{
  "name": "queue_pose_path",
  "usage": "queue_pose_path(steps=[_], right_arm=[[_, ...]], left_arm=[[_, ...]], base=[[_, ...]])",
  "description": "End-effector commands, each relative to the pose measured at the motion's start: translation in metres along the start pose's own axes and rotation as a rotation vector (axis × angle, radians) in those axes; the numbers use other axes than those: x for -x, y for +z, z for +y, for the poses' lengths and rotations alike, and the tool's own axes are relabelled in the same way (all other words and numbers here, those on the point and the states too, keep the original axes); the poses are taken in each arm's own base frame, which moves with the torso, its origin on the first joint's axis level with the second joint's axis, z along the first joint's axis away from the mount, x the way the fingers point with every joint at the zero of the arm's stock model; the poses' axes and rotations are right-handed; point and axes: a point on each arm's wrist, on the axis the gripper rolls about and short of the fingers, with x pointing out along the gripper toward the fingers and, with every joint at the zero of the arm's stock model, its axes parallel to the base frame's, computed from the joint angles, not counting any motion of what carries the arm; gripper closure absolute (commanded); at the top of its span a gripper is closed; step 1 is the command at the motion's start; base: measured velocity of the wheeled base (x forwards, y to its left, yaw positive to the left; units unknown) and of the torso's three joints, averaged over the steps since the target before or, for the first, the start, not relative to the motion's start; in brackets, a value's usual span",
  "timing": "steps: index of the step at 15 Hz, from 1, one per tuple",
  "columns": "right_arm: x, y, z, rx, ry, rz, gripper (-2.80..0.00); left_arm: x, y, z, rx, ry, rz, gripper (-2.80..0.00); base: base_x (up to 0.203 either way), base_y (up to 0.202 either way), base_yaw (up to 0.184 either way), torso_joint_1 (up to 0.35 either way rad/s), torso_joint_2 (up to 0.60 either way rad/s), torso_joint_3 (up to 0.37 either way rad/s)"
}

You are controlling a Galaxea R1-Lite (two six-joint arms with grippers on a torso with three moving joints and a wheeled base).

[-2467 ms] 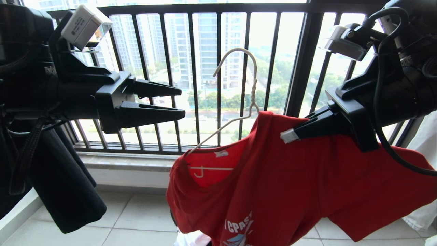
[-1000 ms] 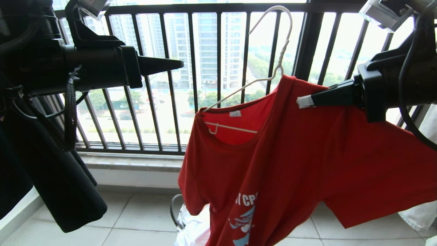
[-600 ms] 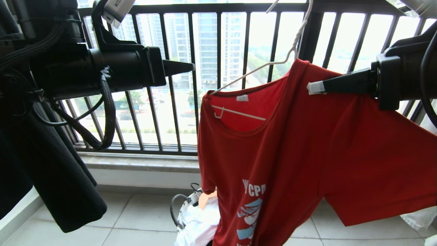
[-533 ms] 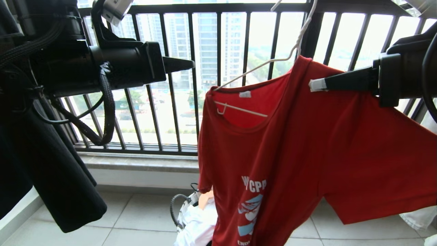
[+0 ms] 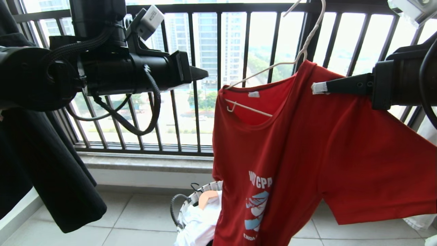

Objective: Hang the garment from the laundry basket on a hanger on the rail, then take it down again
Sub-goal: Hang the clothes on the clothes rack

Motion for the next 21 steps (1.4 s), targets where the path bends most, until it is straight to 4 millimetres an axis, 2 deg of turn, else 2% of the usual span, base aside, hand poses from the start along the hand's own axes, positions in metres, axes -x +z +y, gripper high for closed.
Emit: queue_pose_path(steps=[1, 5, 17, 18, 19, 21], right_arm=[[0.003, -0.005, 0.001, 0.005, 0.003, -0.029, 0.00], [0.006, -0.005, 0.002, -0.063, 0.011, -0.037, 0.00], [0.009, -0.002, 0.009, -0.049, 0.042, -0.048, 0.00], [0.009, -0.003, 0.010, -0.050, 0.043, -0.048, 0.00], [0.010, -0.002, 0.010, -0.049, 0.043, -0.049, 0.00], [0.009, -0.003, 0.009, -0.049, 0.040, -0.046, 0.00]], left_arm=[[-0.023, -0.013, 0.009, 0.014, 0.009, 0.045, -2.80], [-0.061, -0.021, 0.017, 0.020, 0.200, 0.066, -2.80], [-0.068, -0.028, 0.020, 0.001, 0.223, 0.079, -2.80], [-0.068, -0.028, 0.020, -0.003, 0.233, 0.077, -0.57], [-0.068, -0.028, 0.021, -0.014, 0.244, 0.076, 0.00], [-0.068, -0.028, 0.020, -0.023, 0.262, 0.069, 0.00]], base=[[0.000, 0.000, 0.000, 0.000, 0.00, 0.000], [0.000, 0.000, 0.000, 0.000, 0.00, 0.000], [0.000, 0.000, 0.000, 0.000, 0.00, 0.000], [0.000, 0.000, 0.000, 0.000, 0.00, 0.000], [0.000, 0.000, 0.000, 0.000, 0.00, 0.000], [0.000, 0.000, 0.000, 0.000, 0.00, 0.000]])
